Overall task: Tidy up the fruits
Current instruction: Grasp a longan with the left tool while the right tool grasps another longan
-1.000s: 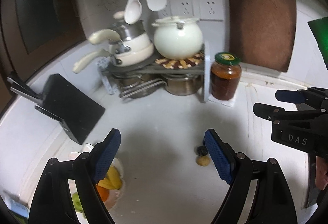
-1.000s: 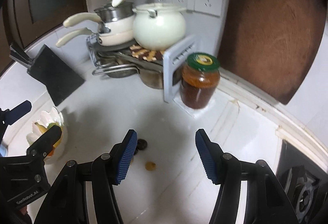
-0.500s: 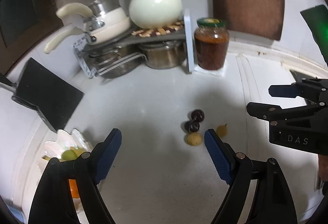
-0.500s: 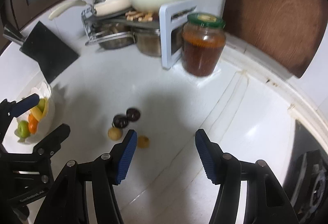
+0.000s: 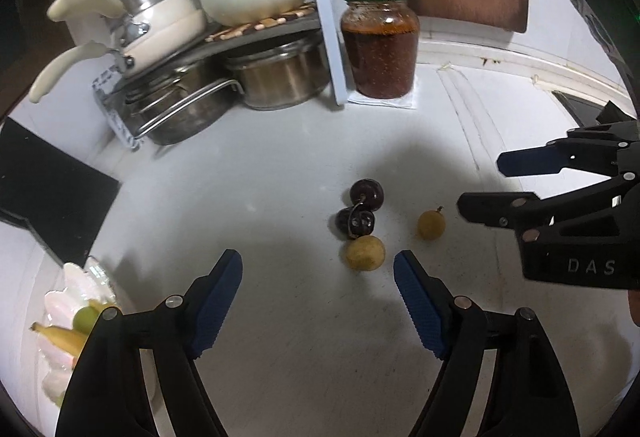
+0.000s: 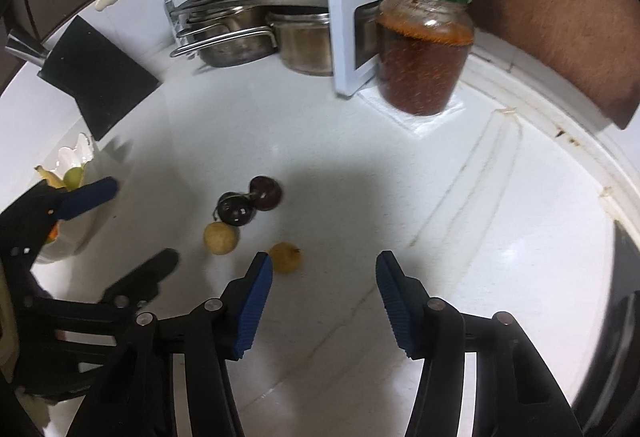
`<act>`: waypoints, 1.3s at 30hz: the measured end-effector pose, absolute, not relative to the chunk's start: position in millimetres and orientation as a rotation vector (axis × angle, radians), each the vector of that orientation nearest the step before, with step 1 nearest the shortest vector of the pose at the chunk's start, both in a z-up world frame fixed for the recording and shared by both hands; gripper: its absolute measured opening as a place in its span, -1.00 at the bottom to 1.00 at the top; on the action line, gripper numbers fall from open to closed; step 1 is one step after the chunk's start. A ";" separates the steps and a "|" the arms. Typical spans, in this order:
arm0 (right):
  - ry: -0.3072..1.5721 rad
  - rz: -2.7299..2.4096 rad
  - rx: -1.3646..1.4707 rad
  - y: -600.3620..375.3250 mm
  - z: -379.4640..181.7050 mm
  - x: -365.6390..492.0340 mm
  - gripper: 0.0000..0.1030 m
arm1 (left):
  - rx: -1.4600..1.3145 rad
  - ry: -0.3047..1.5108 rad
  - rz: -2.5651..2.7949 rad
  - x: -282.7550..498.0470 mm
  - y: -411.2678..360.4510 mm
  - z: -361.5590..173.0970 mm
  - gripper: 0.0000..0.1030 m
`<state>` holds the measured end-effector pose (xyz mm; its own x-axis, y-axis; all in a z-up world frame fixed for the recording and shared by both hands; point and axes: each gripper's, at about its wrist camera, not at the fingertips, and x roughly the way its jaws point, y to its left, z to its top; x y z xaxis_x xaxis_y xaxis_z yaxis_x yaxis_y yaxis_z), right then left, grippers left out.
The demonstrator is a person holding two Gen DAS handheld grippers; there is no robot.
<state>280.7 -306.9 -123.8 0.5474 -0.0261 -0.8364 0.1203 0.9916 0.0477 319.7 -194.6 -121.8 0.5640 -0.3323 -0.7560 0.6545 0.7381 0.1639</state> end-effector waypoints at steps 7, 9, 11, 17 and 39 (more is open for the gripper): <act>1.014 -0.032 0.161 -307.1 -134.1 289.2 -0.02 | 0.461 0.801 -0.653 328.1 -202.3 -131.2 0.44; 1.024 -0.025 0.185 -309.2 -137.9 291.0 -0.06 | 0.454 0.810 -0.658 330.7 -203.8 -133.8 0.41; 1.033 -0.020 0.194 -309.6 -142.2 293.5 -0.06 | 0.441 0.823 -0.667 334.1 -204.6 -136.2 0.40; 1.049 0.004 0.241 -310.8 -150.6 298.5 -0.12 | 0.423 0.853 -0.678 339.4 -208.2 -144.0 0.32; 1.077 0.026 0.300 -314.3 -165.7 307.7 -0.51 | 0.390 0.941 -0.703 349.5 -220.4 -159.8 -0.46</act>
<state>307.7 -314.3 -165.7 0.4780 0.1665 -0.8625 0.1244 0.9592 0.2541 349.5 -220.4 -159.8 0.3937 -0.3752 -0.8392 0.6980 0.7160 0.0073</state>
